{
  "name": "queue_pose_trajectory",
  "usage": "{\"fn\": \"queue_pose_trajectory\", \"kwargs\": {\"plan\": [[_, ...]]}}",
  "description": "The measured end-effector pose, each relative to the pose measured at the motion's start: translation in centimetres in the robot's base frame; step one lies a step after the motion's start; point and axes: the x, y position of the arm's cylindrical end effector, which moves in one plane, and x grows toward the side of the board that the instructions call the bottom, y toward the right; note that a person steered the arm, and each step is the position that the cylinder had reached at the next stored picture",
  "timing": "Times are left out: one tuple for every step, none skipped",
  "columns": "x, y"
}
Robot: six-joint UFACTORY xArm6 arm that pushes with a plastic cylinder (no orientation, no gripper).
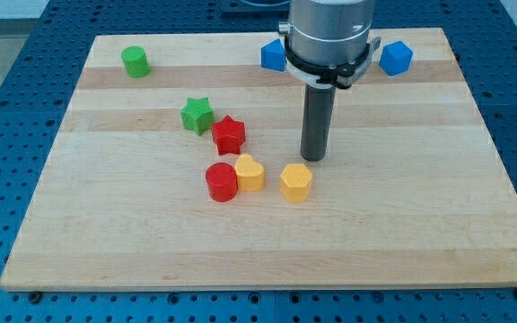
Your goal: Push the yellow hexagon towards the left center of the board
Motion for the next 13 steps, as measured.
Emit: {"fn": "queue_pose_trajectory", "kwargs": {"plan": [[-0.1, 0.0], [-0.2, 0.0], [-1.0, -0.3], [-0.8, -0.4], [1.4, -0.1], [3.6, -0.2], [5.7, -0.5], [5.9, -0.6], [6.0, -1.3], [6.0, -2.6], [6.3, -4.0], [7.0, -3.9], [8.0, -0.3]]}}
